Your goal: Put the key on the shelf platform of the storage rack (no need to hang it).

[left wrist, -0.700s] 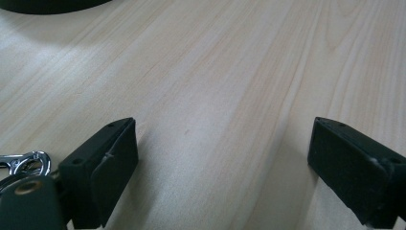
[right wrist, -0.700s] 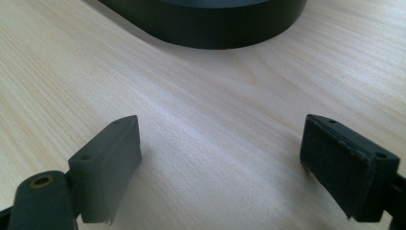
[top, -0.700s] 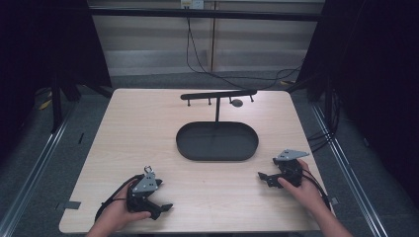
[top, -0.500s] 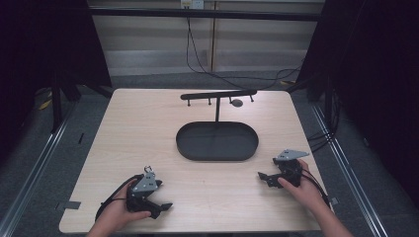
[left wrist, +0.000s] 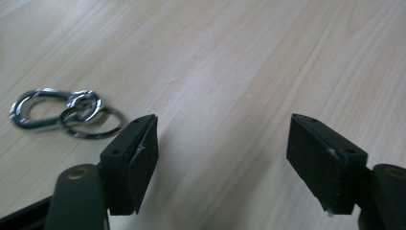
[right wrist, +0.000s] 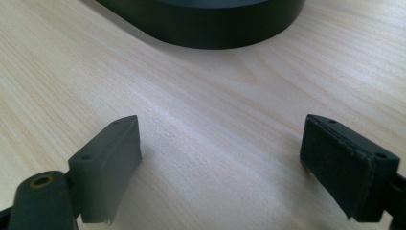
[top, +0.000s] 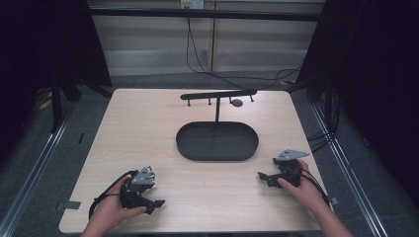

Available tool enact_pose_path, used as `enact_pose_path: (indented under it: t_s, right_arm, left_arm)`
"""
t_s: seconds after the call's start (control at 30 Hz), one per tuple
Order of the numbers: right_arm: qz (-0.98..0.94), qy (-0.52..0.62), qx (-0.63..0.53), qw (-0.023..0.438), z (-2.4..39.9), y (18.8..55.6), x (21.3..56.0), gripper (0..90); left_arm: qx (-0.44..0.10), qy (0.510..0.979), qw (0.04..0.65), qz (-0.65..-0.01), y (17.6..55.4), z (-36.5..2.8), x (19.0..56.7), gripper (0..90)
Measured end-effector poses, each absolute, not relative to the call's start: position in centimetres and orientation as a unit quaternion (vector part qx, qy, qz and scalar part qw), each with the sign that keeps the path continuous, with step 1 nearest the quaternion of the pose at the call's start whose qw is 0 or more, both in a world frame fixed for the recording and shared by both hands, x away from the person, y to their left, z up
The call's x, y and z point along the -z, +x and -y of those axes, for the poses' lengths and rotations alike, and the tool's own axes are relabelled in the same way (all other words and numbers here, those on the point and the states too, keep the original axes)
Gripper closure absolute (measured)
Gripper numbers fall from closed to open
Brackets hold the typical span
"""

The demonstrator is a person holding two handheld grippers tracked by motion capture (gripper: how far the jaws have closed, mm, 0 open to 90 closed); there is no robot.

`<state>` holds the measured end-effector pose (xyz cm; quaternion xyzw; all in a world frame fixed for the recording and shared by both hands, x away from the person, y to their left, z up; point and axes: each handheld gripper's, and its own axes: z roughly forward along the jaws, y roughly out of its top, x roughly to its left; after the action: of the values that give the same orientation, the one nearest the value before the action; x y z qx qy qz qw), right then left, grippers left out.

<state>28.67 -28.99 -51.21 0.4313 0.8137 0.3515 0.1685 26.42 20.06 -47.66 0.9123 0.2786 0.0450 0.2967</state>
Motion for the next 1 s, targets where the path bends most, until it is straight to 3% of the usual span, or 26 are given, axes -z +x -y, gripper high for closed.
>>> enact_pose_path:
  t_s: [0.37,1.0]
  right_arm:
    - [-0.814,0.431,-0.352,0.168,29.0,28.7,51.2,13.4]
    - [-0.814,0.431,-0.352,0.169,29.0,28.7,51.2,13.4]
  left_arm:
    - [-0.036,0.918,0.234,-0.319,27.5,-21.4,46.5,32.4]
    - [-0.023,0.901,0.196,-0.386,30.6,-21.7,46.6,36.5]
